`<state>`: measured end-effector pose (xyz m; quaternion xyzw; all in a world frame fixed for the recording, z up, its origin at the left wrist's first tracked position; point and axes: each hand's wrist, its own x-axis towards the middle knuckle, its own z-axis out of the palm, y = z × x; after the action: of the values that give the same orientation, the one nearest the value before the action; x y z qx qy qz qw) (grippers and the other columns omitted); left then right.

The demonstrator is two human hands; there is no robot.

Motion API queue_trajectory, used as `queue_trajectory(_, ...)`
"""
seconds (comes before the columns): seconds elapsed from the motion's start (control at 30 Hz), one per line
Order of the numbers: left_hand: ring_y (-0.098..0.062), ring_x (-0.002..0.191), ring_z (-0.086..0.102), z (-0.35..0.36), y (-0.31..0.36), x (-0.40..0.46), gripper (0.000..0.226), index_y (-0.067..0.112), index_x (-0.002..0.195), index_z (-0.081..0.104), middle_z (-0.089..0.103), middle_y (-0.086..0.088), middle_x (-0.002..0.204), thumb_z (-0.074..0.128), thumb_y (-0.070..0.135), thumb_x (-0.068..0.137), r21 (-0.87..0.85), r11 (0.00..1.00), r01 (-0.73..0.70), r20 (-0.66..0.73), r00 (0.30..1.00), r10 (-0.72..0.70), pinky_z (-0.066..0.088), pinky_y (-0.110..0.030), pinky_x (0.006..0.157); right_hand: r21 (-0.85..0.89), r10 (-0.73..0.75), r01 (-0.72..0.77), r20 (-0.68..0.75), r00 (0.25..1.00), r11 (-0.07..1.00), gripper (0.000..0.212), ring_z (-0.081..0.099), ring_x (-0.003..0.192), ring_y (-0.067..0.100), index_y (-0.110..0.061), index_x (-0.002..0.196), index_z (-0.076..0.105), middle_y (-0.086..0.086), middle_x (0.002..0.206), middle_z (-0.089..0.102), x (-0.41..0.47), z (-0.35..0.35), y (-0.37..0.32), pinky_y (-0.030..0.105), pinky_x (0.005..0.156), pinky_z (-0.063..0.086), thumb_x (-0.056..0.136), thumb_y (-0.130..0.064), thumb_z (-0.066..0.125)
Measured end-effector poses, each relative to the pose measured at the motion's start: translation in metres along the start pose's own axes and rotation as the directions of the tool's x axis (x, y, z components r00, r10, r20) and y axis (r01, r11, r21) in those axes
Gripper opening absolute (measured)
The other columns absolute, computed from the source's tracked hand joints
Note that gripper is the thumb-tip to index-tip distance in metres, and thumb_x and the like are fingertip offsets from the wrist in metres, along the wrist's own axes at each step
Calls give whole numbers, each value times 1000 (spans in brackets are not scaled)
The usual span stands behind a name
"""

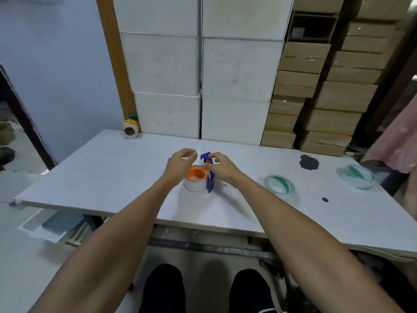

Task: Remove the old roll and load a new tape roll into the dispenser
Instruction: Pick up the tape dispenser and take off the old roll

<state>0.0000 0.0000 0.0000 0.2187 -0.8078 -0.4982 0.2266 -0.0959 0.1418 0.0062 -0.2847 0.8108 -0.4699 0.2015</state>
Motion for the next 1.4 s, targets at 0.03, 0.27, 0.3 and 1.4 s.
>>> queue_trajectory(0.03, -16, 112, 58, 0, -3, -2, 31, 21, 125, 66, 65, 3, 123, 57, 34, 99, 10, 1000, 18, 18, 1000, -18, 44, -28, 93, -30, -5, 5, 4, 1000, 1000, 47, 57, 104, 27, -9, 133, 57, 10, 126, 57, -3, 2, 0, 24, 77, 47, 92, -28, 70)
queue_trajectory(0.27, -18, 111, 53, 7, -21, -20, 46, 15, 138, 54, 56, -1, 125, 63, 26, 94, 118, 991, 71, 153, 984, -88, 39, -28, 87, -194, -103, 114, 67, 992, 974, 43, 53, 74, 9, -6, 111, 63, 14, 117, 54, -5, 18, 20, 7, 56, 43, 77, -23, 84)
queue_trajectory(0.3, -18, 110, 53, 9, -24, -22, 48, 15, 139, 52, 56, 0, 124, 65, 24, 93, 115, 991, 64, 151, 985, -81, 39, -28, 86, -215, -115, 129, 78, 990, 968, 45, 51, 77, 7, -7, 116, 62, 12, 123, 48, -5, 19, 22, 5, 55, 43, 78, -21, 83)
queue_trajectory(1.4, -22, 113, 59, 4, -16, -9, 71, 25, 128, 55, 58, 8, 122, 86, -2, 70, -142, 990, -6, 180, 983, 32, 53, -15, 71, 24, -131, 133, -65, 989, 991, 48, 63, 107, 24, -15, 119, 69, 2, 116, 69, -27, -7, 25, 41, 98, 53, 74, -15, 85)
